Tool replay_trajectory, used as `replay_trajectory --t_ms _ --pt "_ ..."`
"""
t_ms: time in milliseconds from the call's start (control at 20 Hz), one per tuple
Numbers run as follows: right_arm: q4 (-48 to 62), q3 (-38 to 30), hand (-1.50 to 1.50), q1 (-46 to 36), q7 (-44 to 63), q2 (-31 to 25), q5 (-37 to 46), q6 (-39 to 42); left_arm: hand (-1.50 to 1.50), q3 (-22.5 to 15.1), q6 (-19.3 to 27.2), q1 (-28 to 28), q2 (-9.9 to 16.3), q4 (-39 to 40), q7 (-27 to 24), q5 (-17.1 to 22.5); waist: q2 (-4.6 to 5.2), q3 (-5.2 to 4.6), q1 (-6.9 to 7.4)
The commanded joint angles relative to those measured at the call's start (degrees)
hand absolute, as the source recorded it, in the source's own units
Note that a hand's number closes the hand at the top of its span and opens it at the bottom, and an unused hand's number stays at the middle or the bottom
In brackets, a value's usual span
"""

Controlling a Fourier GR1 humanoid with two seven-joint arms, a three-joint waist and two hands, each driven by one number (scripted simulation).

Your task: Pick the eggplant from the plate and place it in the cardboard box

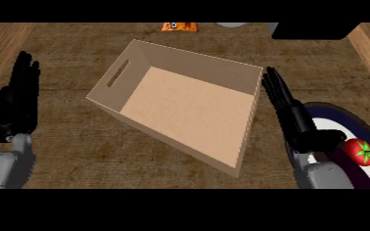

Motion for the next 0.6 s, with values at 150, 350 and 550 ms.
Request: replay_trajectory --t_ms 150,350,550 --pt "-0.7 -14.0 -1.50 -5.1 3.6 -10.7 -16.0 14.5 0.00 -6.9 -2.7 3.1 1.4 -1.7 0.2 -7.1 0.49 0.10 -0.55" --pt "5.4 -12.7 1.50 -1.7 4.5 -24.9 6.3 7.1 0.00 -10.5 -5.3 7.0 0.9 -1.4 -0.9 -7.8 1.29 -0.30 -0.98" --pt "13.6 -22.1 -1.50 2.0 -1.2 -14.6 -8.4 6.4 0.00 -12.5 -5.2 9.4 -0.2 -2.2 -2.0 -10.0 0.56 0.12 -0.31"
